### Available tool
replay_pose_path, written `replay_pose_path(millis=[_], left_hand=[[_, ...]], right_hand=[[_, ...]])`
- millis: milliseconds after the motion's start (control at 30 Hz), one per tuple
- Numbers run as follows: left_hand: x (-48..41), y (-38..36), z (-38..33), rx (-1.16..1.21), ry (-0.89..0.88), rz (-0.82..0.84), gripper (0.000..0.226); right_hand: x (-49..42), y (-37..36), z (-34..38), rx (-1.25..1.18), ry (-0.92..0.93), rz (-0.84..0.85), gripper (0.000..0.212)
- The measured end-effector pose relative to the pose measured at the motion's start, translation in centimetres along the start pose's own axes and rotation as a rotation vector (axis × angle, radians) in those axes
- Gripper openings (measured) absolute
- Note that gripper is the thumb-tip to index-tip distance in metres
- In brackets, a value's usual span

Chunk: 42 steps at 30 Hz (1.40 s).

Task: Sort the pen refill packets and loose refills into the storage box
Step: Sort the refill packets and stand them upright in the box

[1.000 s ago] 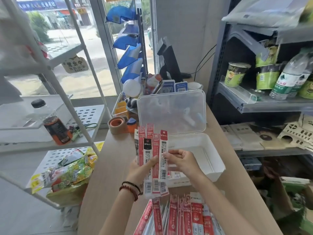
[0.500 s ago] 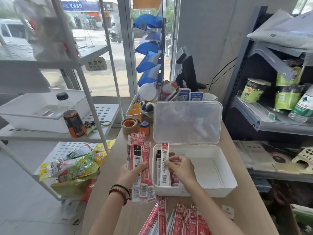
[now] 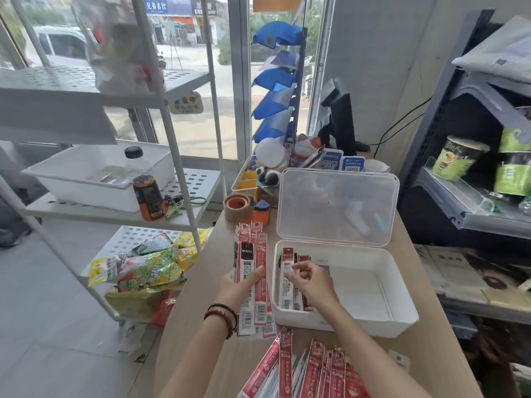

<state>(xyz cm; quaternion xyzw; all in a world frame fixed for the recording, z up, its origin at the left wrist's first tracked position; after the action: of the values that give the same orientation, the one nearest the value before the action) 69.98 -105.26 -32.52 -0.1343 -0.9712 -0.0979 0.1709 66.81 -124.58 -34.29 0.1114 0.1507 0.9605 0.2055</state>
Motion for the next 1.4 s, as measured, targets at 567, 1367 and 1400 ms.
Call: replay_pose_path(millis=[567, 1367, 1400], left_hand=[[0.3, -1.4, 0.2, -0.014, 0.0, -0.005, 0.024], [-0.1, -2.0, -0.7, -0.129, -0.073, -0.129, 0.035], [-0.2, -2.4, -0.8, -0.148, -0.073, -0.16, 0.035]], right_hand=[[0.3, -0.3, -0.7, 0.436, 0.036, 0.017, 0.054], [1.7, 0.9, 2.3, -0.159, 0.146, 0.129, 0.029], [1.8, 1.1, 2.6, -0.196, 0.153, 0.162, 0.03]])
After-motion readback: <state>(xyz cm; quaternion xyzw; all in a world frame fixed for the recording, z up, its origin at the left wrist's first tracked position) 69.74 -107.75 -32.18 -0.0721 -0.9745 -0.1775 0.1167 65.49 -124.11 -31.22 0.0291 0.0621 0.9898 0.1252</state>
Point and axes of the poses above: each hand's wrist, its own x-axis away from the middle knuckle, its own y-axis out of the back of the hand, z = x × y, the point moved 8 cm from there along -x, towards the middle knuckle, and after that the axes turned 9 degrees about -x, right-handed, at the moved point
